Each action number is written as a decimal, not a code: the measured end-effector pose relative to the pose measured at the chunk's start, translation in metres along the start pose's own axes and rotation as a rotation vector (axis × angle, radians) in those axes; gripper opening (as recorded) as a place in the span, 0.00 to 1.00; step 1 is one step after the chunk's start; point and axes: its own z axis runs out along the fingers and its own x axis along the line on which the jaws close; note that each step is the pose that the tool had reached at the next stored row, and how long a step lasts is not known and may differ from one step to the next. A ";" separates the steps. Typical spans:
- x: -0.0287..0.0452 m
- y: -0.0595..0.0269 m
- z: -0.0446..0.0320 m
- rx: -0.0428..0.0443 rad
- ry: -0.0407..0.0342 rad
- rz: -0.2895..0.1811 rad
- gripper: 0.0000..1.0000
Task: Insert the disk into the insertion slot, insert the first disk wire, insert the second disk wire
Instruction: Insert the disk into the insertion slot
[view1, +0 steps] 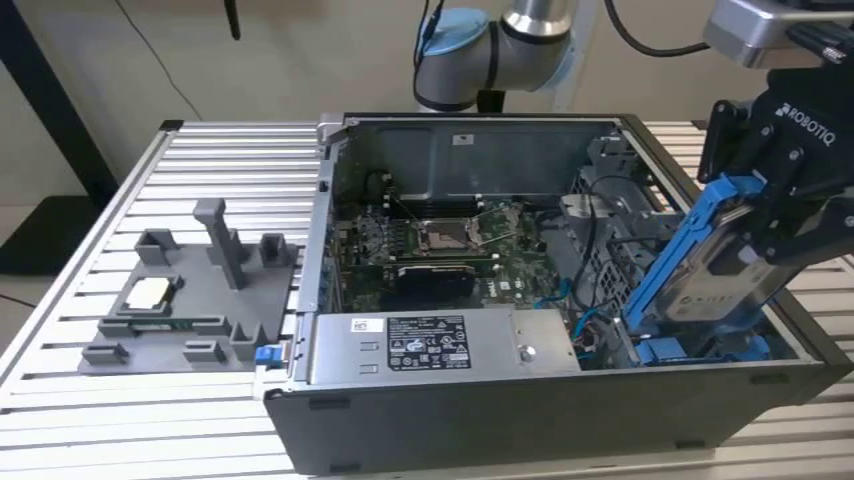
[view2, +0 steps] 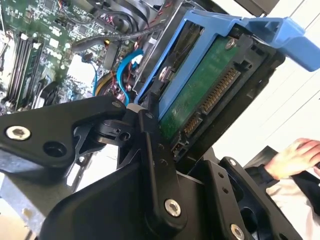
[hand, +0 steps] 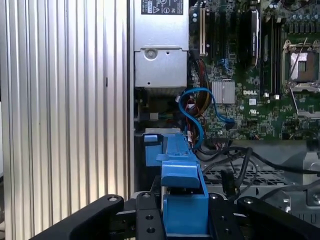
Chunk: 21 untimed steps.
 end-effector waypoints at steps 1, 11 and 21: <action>-0.0002 -0.0001 0.0014 0.0005 0.0000 0.000 0.33; -0.0006 -0.0031 0.0116 0.0012 -0.0037 0.000 0.33; -0.0006 -0.0069 0.0279 0.0011 -0.0061 0.000 0.33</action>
